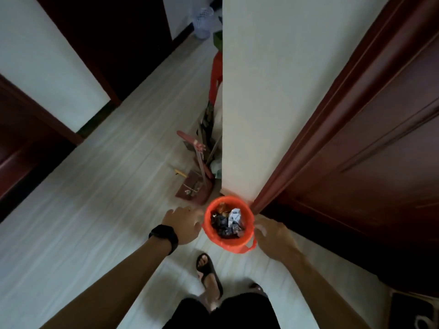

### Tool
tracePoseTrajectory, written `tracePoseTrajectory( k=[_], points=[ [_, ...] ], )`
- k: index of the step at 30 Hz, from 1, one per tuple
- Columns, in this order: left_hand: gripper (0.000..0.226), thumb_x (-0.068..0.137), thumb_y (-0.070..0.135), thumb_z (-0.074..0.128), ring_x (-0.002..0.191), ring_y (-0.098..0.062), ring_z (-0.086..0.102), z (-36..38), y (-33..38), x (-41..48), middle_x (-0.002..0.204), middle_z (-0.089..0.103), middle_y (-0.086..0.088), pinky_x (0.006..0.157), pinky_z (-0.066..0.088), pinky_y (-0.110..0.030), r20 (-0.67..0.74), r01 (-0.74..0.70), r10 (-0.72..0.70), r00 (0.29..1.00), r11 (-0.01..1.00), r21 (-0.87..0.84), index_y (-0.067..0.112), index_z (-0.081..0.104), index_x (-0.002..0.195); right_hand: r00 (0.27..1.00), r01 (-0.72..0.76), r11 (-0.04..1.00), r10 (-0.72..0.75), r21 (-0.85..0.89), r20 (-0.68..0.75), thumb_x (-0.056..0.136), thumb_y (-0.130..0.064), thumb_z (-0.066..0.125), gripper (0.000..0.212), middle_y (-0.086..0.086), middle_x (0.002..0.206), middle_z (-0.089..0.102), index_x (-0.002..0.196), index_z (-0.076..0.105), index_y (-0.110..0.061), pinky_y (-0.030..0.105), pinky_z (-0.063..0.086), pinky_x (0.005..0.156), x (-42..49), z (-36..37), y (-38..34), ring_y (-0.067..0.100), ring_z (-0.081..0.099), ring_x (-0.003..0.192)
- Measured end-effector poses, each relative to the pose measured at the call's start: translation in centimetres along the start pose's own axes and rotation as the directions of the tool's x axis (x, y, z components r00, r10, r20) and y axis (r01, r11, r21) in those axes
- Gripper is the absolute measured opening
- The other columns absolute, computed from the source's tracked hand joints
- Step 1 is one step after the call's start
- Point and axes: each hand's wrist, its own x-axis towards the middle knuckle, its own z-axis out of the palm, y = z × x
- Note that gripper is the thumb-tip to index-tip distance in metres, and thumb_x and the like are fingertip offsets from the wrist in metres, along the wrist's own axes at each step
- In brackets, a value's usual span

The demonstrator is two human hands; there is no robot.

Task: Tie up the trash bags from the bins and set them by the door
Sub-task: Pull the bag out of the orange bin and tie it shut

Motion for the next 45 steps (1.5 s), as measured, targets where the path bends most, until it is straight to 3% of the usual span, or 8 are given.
tracePoseTrajectory(
  k=[9,20,29,32,34,38,42,45],
  points=[
    [0.041,0.096,0.041,0.04,0.117,-0.021,0.056,5.4,-2.6,9.4,0.133,0.055,0.001,0.1,0.042,-0.038,0.101,-0.041,0.038,0.994,0.999,0.033,0.031,0.048,0.135,0.99,-0.138,0.986,0.141,-0.09,0.026,0.092,-0.048,0.043,0.042,-0.003,0.125,0.066,0.131,0.054,-0.037,0.035,0.052,0.095,5.5,8.9,4.7,0.02,0.062,0.111],
    [0.042,0.093,0.042,0.042,0.117,-0.018,0.054,23.5,-7.5,26.8,0.136,0.053,0.006,0.095,0.047,-0.038,0.072,-0.126,0.125,0.99,0.992,0.008,0.036,0.046,0.134,0.952,-0.306,0.949,0.303,-0.078,-0.051,0.098,-0.045,0.043,0.05,-0.003,0.146,0.05,0.146,0.039,-0.032,0.036,0.048,0.101,16.2,27.2,16.2,0.02,0.052,0.124],
    [0.077,0.09,0.041,0.063,0.136,-0.023,0.041,33.6,-11.7,40.3,0.152,0.037,-0.003,0.105,0.04,-0.033,-0.063,-0.089,0.075,0.995,0.965,-0.246,0.021,0.022,0.153,0.866,-0.302,0.912,0.385,0.279,-0.32,0.086,-0.051,0.051,0.066,0.008,0.13,0.056,0.144,0.033,-0.026,0.045,0.054,0.082,27.2,36.0,23.5,0.034,0.061,0.106],
    [0.043,0.084,0.038,0.069,0.097,-0.015,0.061,35.3,-12.5,43.8,0.113,0.063,0.0,0.077,0.048,-0.028,-0.051,-0.02,0.004,0.999,0.946,-0.324,0.022,0.053,0.12,0.868,-0.342,0.904,0.409,0.256,-0.283,0.089,-0.032,0.06,0.047,0.012,0.107,0.065,0.13,0.042,-0.019,0.036,0.051,0.064,29.6,36.8,25.7,0.037,0.066,0.083],
    [0.019,0.08,0.03,0.07,0.072,-0.012,0.058,35.5,-12.9,45.5,0.083,0.062,0.001,0.062,0.046,-0.029,-0.057,-0.005,-0.016,0.998,0.939,-0.343,0.025,0.053,0.087,0.87,-0.316,0.93,0.364,0.19,-0.333,0.088,-0.022,0.061,0.037,0.017,0.102,0.067,0.122,0.047,-0.013,0.034,0.047,0.063,30.5,37.2,27.0,0.04,0.066,0.082],
    [0.027,0.073,0.028,0.075,0.07,-0.016,0.06,36.3,-13.3,46.5,0.074,0.059,0.0,0.074,0.054,-0.038,0.036,0.055,-0.042,0.998,0.781,-0.623,0.027,0.048,0.074,0.877,-0.31,0.931,0.359,0.194,-0.321,0.087,-0.031,0.063,0.029,0.008,0.094,0.067,0.111,0.053,-0.017,0.034,0.047,0.067,31.1,37.7,28.6,0.034,0.066,0.087],
    [0.038,0.075,0.041,0.074,0.075,-0.032,0.071,38.1,-13.2,44.8,0.088,0.074,-0.012,0.068,0.057,-0.051,0.099,0.124,-0.074,0.992,0.562,-0.818,0.024,0.064,0.107,0.856,-0.292,0.85,0.437,0.437,-0.277,0.08,-0.067,0.06,0.052,0.004,0.1,0.07,0.106,0.066,-0.021,0.035,0.055,0.078,31.1,38.9,29.5,0.021,0.068,0.086],
    [0.05,0.09,0.052,0.057,0.077,-0.029,0.067,39.4,-12.5,42.1,0.097,0.074,-0.013,0.073,0.054,-0.038,0.136,0.151,-0.066,0.989,0.407,-0.901,0.014,0.064,0.12,0.848,-0.319,0.673,0.517,0.667,-0.116,0.087,-0.056,0.063,0.045,0.006,0.109,0.07,0.118,0.062,-0.024,0.029,0.052,0.059,30.1,40.0,28.5,0.019,0.065,0.084]
  ],
)
